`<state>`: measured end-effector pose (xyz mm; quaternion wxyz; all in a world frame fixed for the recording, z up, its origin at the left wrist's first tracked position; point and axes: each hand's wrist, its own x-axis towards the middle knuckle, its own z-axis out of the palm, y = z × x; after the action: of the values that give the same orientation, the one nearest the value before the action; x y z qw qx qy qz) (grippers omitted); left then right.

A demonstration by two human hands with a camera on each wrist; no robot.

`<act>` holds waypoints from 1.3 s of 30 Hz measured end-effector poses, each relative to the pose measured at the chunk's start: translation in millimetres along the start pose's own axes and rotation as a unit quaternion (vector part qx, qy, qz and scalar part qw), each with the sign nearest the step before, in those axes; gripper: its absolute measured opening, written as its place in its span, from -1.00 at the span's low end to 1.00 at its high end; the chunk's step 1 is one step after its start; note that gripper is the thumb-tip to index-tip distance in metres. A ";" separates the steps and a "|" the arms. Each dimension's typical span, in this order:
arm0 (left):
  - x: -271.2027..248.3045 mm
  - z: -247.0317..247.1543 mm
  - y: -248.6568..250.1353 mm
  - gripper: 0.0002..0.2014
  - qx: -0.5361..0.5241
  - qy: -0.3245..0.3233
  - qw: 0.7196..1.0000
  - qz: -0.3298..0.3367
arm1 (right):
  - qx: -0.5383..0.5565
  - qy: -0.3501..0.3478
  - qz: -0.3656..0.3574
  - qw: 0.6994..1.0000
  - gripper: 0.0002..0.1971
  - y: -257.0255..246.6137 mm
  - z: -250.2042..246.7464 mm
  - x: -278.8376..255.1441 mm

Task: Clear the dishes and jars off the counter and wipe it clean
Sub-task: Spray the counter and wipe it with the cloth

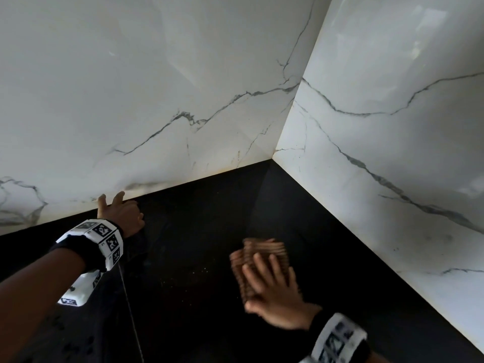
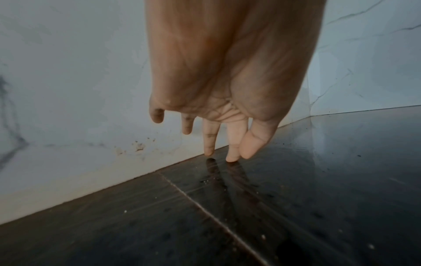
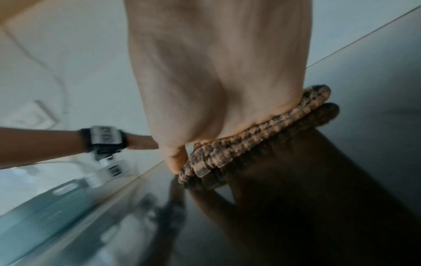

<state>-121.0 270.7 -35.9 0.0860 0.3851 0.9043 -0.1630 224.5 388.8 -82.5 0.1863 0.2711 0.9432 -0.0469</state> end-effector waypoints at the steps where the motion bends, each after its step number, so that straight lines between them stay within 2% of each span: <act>1: -0.4 0.0 -0.2 -0.62 0.003 -0.002 1.000 -0.002 | -0.030 0.016 -0.012 0.999 -0.04 -14.6 12.5 -12.5; 3: -0.6 -0.2 -2.3 -0.61 0.004 -0.009 1.000 -0.004 | -0.028 0.061 -0.029 0.997 -0.04 -35.1 37.0 -35.2; 6: -0.4 2.0 -7.3 -0.59 -0.018 -0.011 1.000 -0.010 | -0.078 0.087 -0.058 0.991 -0.37 -37.0 53.4 -73.0; 8: -3.5 2.7 -8.8 -0.59 -0.026 -0.014 1.000 -0.011 | -0.065 0.078 -0.051 0.993 -0.38 -18.7 59.3 -85.5; 10: -6.7 3.2 -9.5 -0.62 -0.021 -0.013 1.000 -0.005 | -0.035 0.035 -0.012 0.999 -0.20 9.2 60.1 -92.6; 12: -9.0 3.3 -11.2 -0.63 -0.028 -0.009 1.000 -0.001 | 0.025 0.043 0.045 0.998 -0.08 43.9 52.6 -94.8; 13: -9.8 3.4 -11.7 -0.64 -0.033 -0.006 0.999 0.000 | 0.049 0.053 0.088 0.993 -0.12 60.1 44.6 -96.5; 15: -11.0 2.9 -12.0 -0.66 -0.027 0.005 1.000 0.006 | 0.118 0.025 0.171 0.978 -0.30 89.3 30.6 -94.6; 17: -12.4 1.9 -10.5 -0.68 -0.013 0.012 1.000 0.012 | 0.160 -0.006 0.250 0.955 -0.34 111.8 18.5 -78.1; 19: -12.8 0.1 -8.4 -0.67 0.001 0.012 1.000 0.015 | 0.178 -0.012 0.291 0.940 -0.34 124.5 4.7 -52.8; 24: -5.8 -6.0 -3.2 -0.66 0.033 -0.013 0.999 0.035 | 0.260 0.026 0.325 0.909 -0.33 124.6 -38.4 22.3; 25: -4.6 -7.8 -2.2 -0.67 0.036 -0.016 0.998 0.042 | 0.272 0.011 0.321 0.907 -0.28 130.1 -39.2 47.2; 28: 0.2 -11.0 -0.2 -0.68 0.040 -0.015 0.997 0.056 | 0.290 -0.012 0.290 0.912 0.12 167.4 -6.5 149.1; 29: 2.4 -10.4 0.1 -0.68 0.042 -0.014 0.997 0.058 | 0.275 -0.013 0.277 0.921 0.12 164.2 -4.2 179.5; 30: 3.2 -9.7 1.1 -0.69 0.043 -0.011 0.997 0.060 | 0.257 -0.021 0.269 0.928 0.02 145.3 -17.3 195.1; 33: 6.4 -8.5 2.6 -0.71 0.040 -0.007 0.997 0.058 | 0.217 -0.026 0.206 0.954 -0.23 43.0 -90.2 191.3; 36: 8.3 -9.4 5.2 -0.70 0.050 0.003 0.997 0.056 | 0.181 -0.053 0.124 0.974 -0.27 -30.2 -112.4 203.3; 39: 7.2 -12.3 8.7 -0.70 0.064 -0.005 0.996 0.057 | 0.137 -0.077 0.003 0.988 -0.27 -90.0 -103.1 201.3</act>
<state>-120.0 285.6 -28.5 0.0752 0.4396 0.8682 -0.2174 -14.5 431.4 -64.1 0.2201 0.2923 0.9098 -0.1959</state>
